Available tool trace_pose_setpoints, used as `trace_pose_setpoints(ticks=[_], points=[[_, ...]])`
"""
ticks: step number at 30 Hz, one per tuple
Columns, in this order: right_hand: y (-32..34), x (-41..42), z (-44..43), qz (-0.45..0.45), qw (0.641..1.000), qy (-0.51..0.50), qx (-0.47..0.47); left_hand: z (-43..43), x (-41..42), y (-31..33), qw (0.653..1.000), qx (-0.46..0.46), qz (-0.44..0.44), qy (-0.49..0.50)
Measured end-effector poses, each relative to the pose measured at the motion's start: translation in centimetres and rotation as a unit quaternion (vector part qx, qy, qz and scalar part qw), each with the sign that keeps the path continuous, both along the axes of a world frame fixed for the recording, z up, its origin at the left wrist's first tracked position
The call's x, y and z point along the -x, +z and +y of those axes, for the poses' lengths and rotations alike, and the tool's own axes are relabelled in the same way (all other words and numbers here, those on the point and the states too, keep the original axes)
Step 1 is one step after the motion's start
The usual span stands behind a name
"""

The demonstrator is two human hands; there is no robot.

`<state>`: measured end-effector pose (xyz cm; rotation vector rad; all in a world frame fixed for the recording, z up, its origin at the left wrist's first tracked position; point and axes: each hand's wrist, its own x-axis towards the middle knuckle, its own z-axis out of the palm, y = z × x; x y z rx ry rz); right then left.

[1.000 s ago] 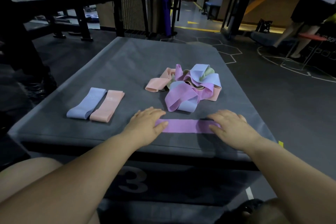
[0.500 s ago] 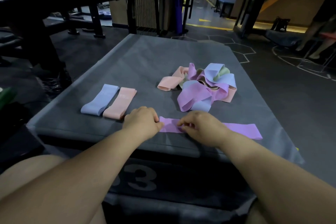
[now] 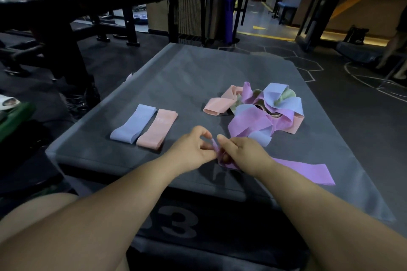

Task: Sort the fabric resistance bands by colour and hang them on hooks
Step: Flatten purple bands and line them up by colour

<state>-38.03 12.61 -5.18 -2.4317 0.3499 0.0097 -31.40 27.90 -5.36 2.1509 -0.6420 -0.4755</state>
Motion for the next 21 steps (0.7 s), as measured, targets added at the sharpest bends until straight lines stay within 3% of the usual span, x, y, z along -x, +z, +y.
trace_pose_setpoints(ticks=[4,8,11,15,21], points=[[0.2,-0.6,0.2,0.002,0.999,-0.031,-0.04,0.3,-0.3,-0.5,0.998,0.037,0.026,-0.037],[0.3,-1.0,0.4,-0.002,0.998,-0.051,-0.038,0.7,-0.8,-1.0,0.999,0.038,-0.019,-0.008],[0.5,-1.2,0.8,-0.016,0.985,-0.061,-0.16,1.1,-0.9,-0.9,0.999,0.026,-0.046,-0.007],[1.3,-1.0,1.6,-0.029,0.941,-0.048,-0.335,1.2,-0.6,-0.8,0.997,0.047,-0.029,-0.046],[2.6,0.3,0.4,-0.029,0.929,-0.051,-0.366,-0.1,0.0,-1.2,0.996,0.061,-0.037,-0.058]])
